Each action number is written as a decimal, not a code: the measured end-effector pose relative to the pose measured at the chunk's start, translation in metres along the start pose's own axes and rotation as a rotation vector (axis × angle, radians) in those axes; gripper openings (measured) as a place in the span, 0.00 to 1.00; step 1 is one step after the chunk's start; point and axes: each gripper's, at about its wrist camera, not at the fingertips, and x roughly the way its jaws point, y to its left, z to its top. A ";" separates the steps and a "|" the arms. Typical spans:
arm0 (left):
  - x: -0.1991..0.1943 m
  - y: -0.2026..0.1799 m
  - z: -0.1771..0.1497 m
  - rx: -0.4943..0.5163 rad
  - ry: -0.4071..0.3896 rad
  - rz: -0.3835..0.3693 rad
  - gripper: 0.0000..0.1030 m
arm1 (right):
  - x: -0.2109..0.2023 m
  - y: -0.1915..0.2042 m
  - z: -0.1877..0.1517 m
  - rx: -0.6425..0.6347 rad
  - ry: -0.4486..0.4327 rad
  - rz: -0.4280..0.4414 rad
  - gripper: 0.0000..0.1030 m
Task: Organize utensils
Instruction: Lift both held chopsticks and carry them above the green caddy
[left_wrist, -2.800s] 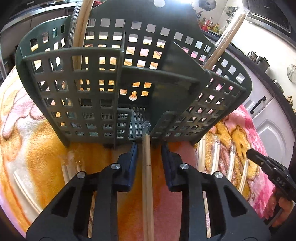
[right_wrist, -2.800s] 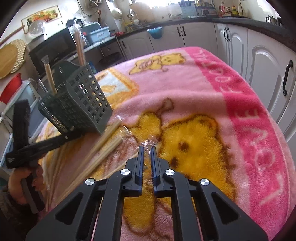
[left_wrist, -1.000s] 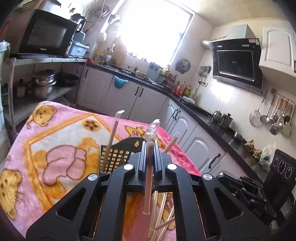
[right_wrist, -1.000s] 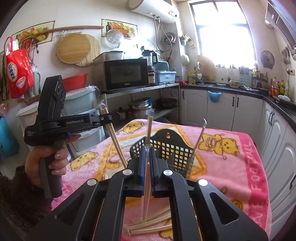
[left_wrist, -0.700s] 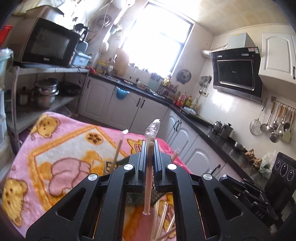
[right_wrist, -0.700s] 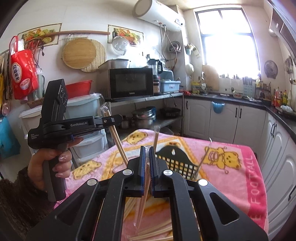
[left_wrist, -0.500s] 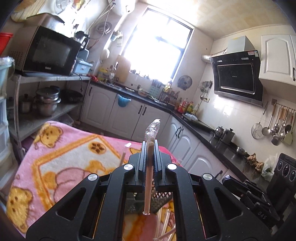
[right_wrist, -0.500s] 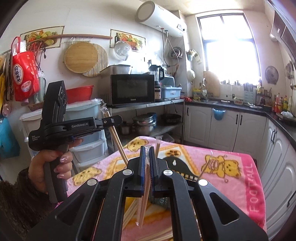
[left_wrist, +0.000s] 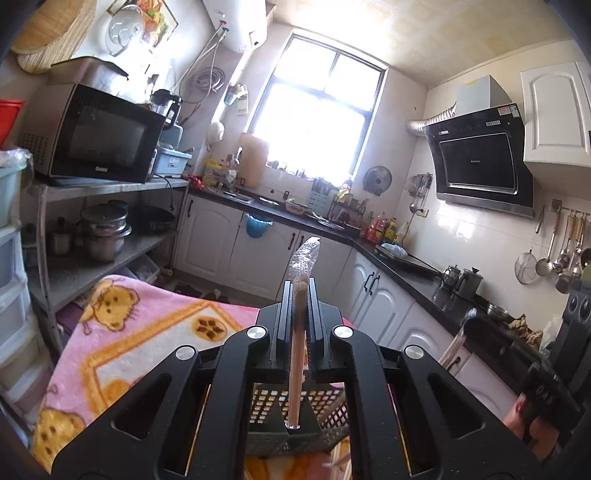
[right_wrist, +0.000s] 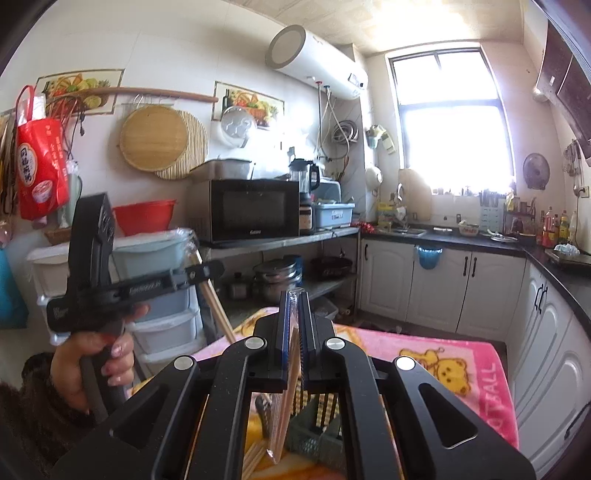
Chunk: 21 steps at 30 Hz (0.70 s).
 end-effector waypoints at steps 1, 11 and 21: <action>0.002 0.000 0.001 0.002 -0.003 0.005 0.03 | 0.002 -0.002 0.003 0.000 -0.008 -0.005 0.05; 0.029 0.006 -0.006 0.012 0.023 0.050 0.03 | 0.028 -0.022 0.024 -0.001 -0.063 -0.066 0.04; 0.057 0.013 -0.026 0.031 0.045 0.097 0.03 | 0.062 -0.037 0.008 0.018 -0.030 -0.105 0.04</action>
